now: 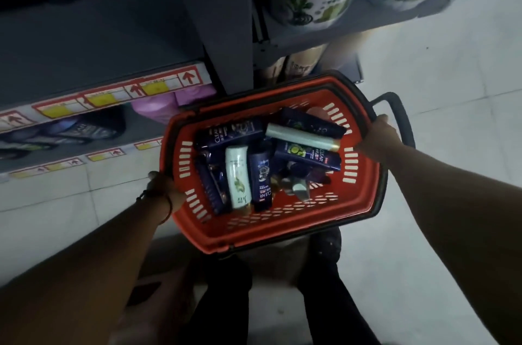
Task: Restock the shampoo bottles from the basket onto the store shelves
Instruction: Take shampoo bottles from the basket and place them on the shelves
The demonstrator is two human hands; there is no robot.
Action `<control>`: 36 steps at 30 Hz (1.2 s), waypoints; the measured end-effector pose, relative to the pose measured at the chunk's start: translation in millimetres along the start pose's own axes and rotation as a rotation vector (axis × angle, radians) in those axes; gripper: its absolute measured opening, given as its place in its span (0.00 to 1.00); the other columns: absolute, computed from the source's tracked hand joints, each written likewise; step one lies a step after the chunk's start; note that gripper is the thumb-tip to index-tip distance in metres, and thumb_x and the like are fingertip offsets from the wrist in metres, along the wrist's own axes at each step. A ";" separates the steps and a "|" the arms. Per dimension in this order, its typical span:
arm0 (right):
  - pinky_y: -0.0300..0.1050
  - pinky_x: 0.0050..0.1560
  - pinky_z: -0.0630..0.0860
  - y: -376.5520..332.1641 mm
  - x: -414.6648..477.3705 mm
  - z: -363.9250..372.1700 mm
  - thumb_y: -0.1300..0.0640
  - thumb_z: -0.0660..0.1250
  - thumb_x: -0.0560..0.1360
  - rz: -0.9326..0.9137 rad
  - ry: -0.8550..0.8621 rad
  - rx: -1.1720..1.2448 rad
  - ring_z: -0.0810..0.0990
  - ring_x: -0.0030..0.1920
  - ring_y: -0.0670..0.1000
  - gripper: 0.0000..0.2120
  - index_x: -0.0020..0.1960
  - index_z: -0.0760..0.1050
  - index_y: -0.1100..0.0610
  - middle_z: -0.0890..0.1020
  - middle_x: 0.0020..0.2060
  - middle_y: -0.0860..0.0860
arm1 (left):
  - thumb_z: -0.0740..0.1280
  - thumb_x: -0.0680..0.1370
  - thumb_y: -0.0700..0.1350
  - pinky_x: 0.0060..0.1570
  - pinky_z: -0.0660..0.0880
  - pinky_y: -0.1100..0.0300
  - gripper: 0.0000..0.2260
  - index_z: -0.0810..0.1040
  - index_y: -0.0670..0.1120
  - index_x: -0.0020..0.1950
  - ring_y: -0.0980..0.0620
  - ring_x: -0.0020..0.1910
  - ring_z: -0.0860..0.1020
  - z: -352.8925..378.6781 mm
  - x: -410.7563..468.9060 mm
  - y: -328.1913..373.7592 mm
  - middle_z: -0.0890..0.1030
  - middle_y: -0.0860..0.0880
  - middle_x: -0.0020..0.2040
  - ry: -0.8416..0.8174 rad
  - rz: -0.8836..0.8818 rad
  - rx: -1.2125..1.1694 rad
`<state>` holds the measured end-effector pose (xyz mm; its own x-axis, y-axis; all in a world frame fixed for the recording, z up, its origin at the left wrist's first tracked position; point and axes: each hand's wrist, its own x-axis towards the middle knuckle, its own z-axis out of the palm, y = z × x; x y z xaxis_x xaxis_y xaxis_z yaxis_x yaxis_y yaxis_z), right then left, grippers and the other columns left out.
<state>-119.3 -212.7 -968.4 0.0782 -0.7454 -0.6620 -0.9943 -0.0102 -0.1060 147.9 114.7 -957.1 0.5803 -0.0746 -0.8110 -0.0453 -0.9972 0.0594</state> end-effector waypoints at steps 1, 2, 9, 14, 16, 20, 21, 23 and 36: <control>0.54 0.51 0.78 -5.3 -5.0 -5.3 0.60 0.71 0.73 -0.006 -0.002 0.006 0.78 0.58 0.66 0.32 0.69 0.58 0.65 0.76 0.59 0.65 | 0.71 0.77 0.41 0.47 0.74 0.52 0.21 0.67 0.43 0.67 0.39 0.56 0.77 -2.0 -2.4 5.2 0.72 0.40 0.55 -0.036 -0.016 0.001; 0.57 0.55 0.78 -8.3 -7.9 -9.1 0.58 0.72 0.71 -0.012 0.007 0.003 0.77 0.60 0.66 0.33 0.70 0.58 0.64 0.74 0.60 0.64 | 0.68 0.79 0.42 0.44 0.74 0.55 0.15 0.70 0.43 0.64 0.42 0.50 0.77 -10.2 -9.2 15.2 0.73 0.42 0.51 -0.059 0.006 0.060; 0.58 0.57 0.79 -32.7 -82.9 -19.4 0.55 0.76 0.69 -0.129 0.000 -0.016 0.77 0.59 0.62 0.34 0.70 0.66 0.56 0.75 0.60 0.60 | 0.65 0.81 0.44 0.55 0.76 0.54 0.13 0.77 0.41 0.63 0.45 0.54 0.78 -52.6 -54.1 54.7 0.79 0.45 0.57 -0.198 0.362 0.427; 0.49 0.50 0.83 -31.6 -167.2 19.7 0.54 0.73 0.73 -0.220 -0.132 0.244 0.81 0.49 0.53 0.21 0.63 0.71 0.54 0.79 0.54 0.53 | 0.64 0.81 0.41 0.54 0.78 0.48 0.09 0.80 0.36 0.55 0.41 0.51 0.81 -58.6 -123.1 62.5 0.82 0.40 0.52 -0.233 0.626 0.393; 0.48 0.48 0.81 -26.0 -191.2 32.2 0.52 0.72 0.75 -0.245 -0.112 0.289 0.80 0.49 0.51 0.17 0.61 0.72 0.53 0.79 0.52 0.51 | 0.64 0.80 0.38 0.52 0.79 0.49 0.08 0.80 0.34 0.53 0.40 0.50 0.81 -58.9 -133.5 51.2 0.83 0.39 0.51 -0.250 0.661 0.443; 0.53 0.49 0.81 -15.1 -221.6 47.8 0.54 0.70 0.73 -0.285 -0.071 0.341 0.81 0.50 0.55 0.16 0.60 0.73 0.54 0.81 0.53 0.53 | 0.65 0.80 0.41 0.43 0.71 0.63 0.08 0.79 0.42 0.57 0.48 0.51 0.78 -60.2 -143.1 21.3 0.80 0.47 0.51 -0.227 0.656 0.568; 0.54 0.50 0.82 -13.4 -228.0 50.1 0.55 0.70 0.73 -0.284 -0.076 0.352 0.82 0.50 0.55 0.16 0.59 0.73 0.54 0.81 0.53 0.53 | 0.66 0.79 0.43 0.45 0.70 0.63 0.08 0.78 0.43 0.57 0.49 0.51 0.77 -59.9 -141.7 15.2 0.80 0.47 0.53 -0.206 0.644 0.576; 0.54 0.49 0.82 -7.9 -234.8 56.6 0.54 0.70 0.73 -0.303 -0.062 0.373 0.82 0.50 0.54 0.16 0.60 0.74 0.54 0.81 0.54 0.53 | 0.68 0.79 0.44 0.47 0.69 0.63 0.09 0.78 0.44 0.58 0.50 0.51 0.77 -56.6 -134.3 4.1 0.81 0.47 0.54 -0.188 0.641 0.608; 0.54 0.58 0.78 -42.6 -128.1 150.0 0.51 0.72 0.74 -0.422 0.103 0.242 0.79 0.57 0.55 0.22 0.65 0.72 0.56 0.78 0.59 0.54 | 0.64 0.77 0.54 0.53 0.69 0.60 0.16 0.70 0.51 0.63 0.52 0.58 0.75 -0.4 45.1 37.3 0.75 0.53 0.58 -0.053 1.209 1.161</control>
<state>-76.2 -16.8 -990.4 0.4508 -0.7715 -0.4490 -0.8313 -0.1796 -0.5259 172.8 74.2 -991.2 -0.2595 -0.7212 -0.6423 -0.9646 0.1614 0.2085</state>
